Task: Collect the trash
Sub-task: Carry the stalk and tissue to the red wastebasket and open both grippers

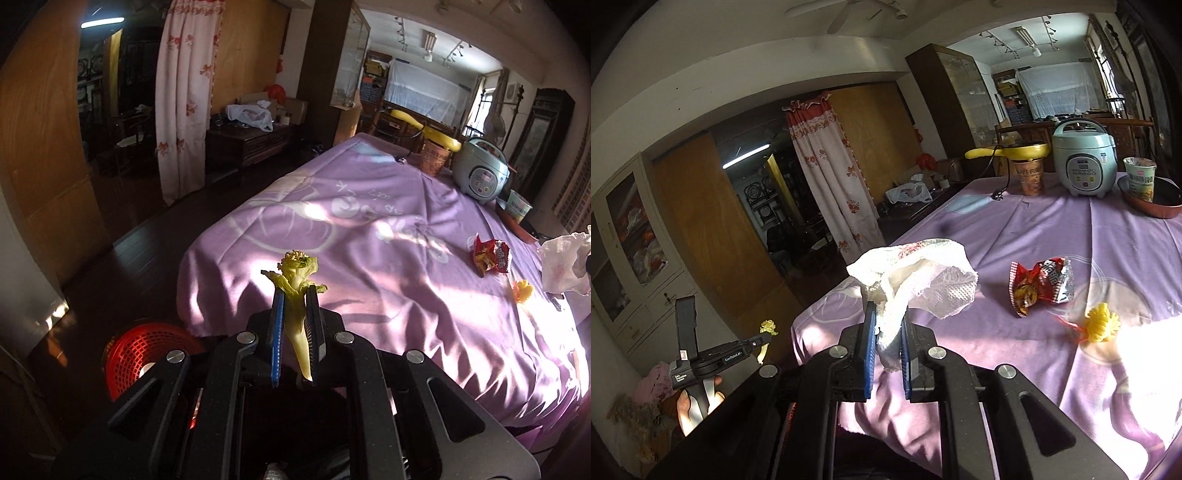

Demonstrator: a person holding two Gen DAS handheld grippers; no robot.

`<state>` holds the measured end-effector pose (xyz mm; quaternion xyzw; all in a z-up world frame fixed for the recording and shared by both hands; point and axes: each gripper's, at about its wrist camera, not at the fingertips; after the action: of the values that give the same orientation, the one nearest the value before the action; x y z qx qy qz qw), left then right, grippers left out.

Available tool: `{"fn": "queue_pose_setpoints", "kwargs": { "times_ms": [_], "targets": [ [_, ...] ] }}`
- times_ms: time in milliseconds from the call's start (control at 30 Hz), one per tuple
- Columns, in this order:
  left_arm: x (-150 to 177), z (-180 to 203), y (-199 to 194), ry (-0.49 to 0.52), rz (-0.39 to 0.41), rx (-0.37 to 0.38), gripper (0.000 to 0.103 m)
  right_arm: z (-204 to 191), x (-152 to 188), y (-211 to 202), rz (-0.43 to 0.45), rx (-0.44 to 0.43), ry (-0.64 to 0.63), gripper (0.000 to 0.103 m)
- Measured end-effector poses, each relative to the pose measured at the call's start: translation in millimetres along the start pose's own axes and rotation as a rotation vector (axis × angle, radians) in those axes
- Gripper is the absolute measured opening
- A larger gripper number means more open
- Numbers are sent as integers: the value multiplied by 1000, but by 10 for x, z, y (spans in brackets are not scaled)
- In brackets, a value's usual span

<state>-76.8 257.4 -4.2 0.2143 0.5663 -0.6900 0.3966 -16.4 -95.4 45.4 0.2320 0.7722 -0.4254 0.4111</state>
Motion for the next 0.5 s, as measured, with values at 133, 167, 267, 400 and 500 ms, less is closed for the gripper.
{"fn": "queue_pose_setpoints", "kwargs": {
  "times_ms": [133, 167, 267, 400, 500],
  "targets": [
    [147, -335, -39, -60, -16, -49, 13, -312, 13, 171, -48, -54, -51, 12],
    [196, -427, -44, -77, -21, -60, 13, -396, 24, 227, -62, -65, -65, 12],
    [347, -717, -27, -132, -42, -86, 13, -672, 68, 430, -116, -100, -109, 12],
    [500, -1105, 43, -208, -77, -109, 13, -1055, 164, 736, -195, -156, -156, 12],
    [618, -1343, 79, -253, -96, -126, 13, -1357, 281, 953, -254, -190, -203, 12]
  ]
}}
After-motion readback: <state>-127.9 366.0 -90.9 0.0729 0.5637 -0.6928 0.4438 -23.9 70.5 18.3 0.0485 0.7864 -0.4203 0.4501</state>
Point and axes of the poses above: each gripper's, at about its wrist camera, not at the fingertips, and y roughly the way its jaws point, z to its right, x to its underside, and after that the axes turned 10 degrees about x, right-handed
